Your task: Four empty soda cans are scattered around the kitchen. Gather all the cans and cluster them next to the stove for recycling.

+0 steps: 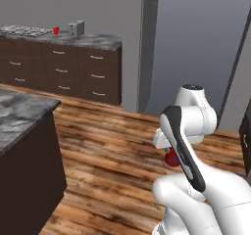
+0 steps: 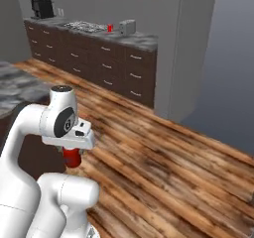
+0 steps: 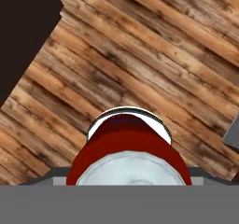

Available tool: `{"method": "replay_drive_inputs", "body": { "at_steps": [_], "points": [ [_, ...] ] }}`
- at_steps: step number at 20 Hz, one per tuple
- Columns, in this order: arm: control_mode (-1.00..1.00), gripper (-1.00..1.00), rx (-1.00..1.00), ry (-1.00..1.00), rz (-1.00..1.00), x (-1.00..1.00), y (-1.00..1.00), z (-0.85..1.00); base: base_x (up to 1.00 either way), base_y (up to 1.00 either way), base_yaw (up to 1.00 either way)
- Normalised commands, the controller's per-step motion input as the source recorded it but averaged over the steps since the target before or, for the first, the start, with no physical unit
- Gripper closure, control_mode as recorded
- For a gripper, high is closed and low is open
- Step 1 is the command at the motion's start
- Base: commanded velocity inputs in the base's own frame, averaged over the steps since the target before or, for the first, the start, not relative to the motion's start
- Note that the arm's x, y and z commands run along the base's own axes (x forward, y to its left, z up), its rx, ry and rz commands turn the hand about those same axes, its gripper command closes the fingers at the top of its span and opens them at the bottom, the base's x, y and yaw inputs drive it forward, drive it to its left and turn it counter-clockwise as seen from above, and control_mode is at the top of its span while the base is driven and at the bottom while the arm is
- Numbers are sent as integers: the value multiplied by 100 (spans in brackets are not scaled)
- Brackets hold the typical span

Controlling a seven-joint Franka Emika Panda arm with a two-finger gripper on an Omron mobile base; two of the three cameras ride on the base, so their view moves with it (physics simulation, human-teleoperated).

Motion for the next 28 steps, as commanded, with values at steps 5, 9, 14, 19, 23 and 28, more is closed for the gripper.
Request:
{"method": "replay_drive_inputs", "body": {
  "at_steps": [5, 9, 14, 19, 23, 28],
  "points": [
    [100, 100, 0, 0, 0, 0, 0, 0, 93, -13, 44],
    [100, 100, 0, 0, 0, 0, 0, 0, 100, 3, 0],
    [100, 100, 0, 0, 0, 0, 0, 0, 100, -51, 1],
    [100, 100, 0, 0, 0, 0, 0, 0, 100, -93, 17],
    [100, 100, 0, 0, 0, 0, 0, 0, 99, -41, 60],
    [100, 100, 0, 0, 0, 0, 0, 0, 89, -11, 81]
  ]
}}
